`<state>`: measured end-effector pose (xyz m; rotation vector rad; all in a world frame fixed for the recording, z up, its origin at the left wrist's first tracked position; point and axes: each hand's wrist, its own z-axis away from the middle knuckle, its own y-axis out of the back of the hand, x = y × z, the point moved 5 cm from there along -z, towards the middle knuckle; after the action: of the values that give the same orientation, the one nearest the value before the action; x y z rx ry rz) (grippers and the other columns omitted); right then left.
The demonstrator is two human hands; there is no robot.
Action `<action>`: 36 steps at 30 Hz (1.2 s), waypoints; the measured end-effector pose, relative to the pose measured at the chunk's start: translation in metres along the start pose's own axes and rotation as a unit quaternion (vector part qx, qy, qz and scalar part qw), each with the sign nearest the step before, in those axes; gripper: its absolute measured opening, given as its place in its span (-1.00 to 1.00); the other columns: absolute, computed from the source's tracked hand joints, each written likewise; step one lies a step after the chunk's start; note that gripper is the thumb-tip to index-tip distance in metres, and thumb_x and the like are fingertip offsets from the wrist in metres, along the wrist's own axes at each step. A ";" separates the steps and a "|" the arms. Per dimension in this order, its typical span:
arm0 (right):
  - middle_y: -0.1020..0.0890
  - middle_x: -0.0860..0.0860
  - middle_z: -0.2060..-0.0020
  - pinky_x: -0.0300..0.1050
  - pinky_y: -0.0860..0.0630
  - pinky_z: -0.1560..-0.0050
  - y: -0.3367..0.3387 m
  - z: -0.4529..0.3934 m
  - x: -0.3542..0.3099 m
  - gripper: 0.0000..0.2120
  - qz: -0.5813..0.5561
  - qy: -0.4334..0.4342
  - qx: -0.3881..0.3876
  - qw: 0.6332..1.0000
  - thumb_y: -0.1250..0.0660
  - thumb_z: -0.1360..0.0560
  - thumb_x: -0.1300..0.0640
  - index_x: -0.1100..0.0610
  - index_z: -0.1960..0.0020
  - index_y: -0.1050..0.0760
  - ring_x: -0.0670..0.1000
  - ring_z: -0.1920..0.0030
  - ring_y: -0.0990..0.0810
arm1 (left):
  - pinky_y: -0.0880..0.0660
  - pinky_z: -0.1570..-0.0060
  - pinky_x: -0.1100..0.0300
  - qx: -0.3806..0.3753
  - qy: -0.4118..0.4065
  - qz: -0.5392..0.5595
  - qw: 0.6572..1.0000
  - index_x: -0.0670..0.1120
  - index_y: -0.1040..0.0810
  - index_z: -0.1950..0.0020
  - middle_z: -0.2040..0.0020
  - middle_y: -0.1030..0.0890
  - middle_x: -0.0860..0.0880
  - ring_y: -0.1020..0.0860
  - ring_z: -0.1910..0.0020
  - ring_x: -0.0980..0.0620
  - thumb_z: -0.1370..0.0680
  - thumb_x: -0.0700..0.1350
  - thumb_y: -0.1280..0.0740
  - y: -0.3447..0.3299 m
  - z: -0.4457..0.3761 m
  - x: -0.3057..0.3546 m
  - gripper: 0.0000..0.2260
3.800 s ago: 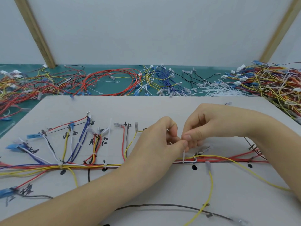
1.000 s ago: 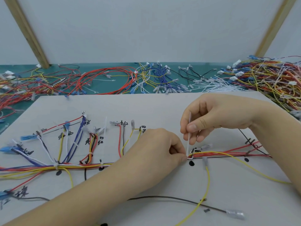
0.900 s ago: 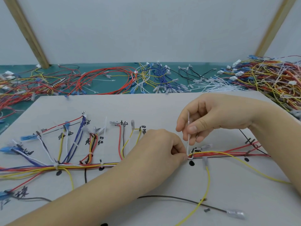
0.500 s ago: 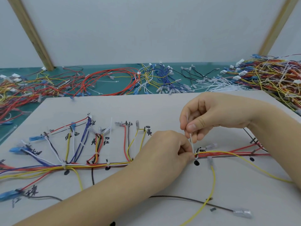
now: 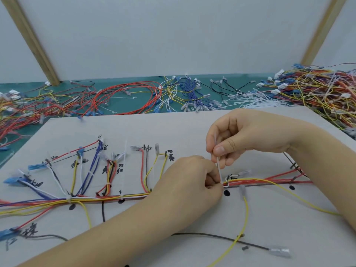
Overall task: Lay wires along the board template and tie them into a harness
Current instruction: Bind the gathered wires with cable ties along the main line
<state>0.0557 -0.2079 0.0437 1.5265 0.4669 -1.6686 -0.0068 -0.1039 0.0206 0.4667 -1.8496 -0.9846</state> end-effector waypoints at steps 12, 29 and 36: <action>-0.65 0.01 0.36 -0.27 -0.56 0.32 0.002 0.000 -0.001 -0.90 0.017 0.000 0.005 1.000 -0.41 -0.26 0.20 0.06 0.24 -0.64 -0.06 0.34 -0.65 | -0.29 0.43 0.49 -0.035 0.039 0.058 0.997 0.02 -0.58 0.29 0.53 -0.46 0.21 -0.42 0.43 0.33 -0.45 -0.09 -0.34 0.003 -0.003 -0.004 -0.89; -0.55 0.01 0.49 -0.22 -0.57 0.40 0.000 -0.009 -0.002 -0.74 0.016 0.042 0.112 0.993 -0.32 -0.39 0.49 0.14 0.21 -0.44 -0.06 0.48 -0.58 | -0.29 0.45 0.48 -0.056 0.059 0.053 0.995 -0.02 -0.60 0.30 0.53 -0.44 0.28 -0.40 0.47 0.33 -0.43 -0.06 -0.37 0.003 -0.013 -0.009 -0.89; -0.55 -0.03 0.49 -0.30 -0.51 0.42 0.000 -0.013 0.007 -0.75 0.113 -0.003 0.154 0.982 -0.32 -0.41 0.45 0.12 0.23 -0.44 -0.10 0.49 -0.55 | -0.30 0.40 0.49 -0.036 0.039 0.035 0.998 -0.01 -0.59 0.25 0.50 -0.40 0.13 -0.40 0.43 0.34 -0.46 -0.09 -0.33 0.003 -0.010 -0.005 -0.90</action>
<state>0.0646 -0.2002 0.0339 1.7229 0.0256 -1.6175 0.0043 -0.1028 0.0229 0.3879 -1.7432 -0.9696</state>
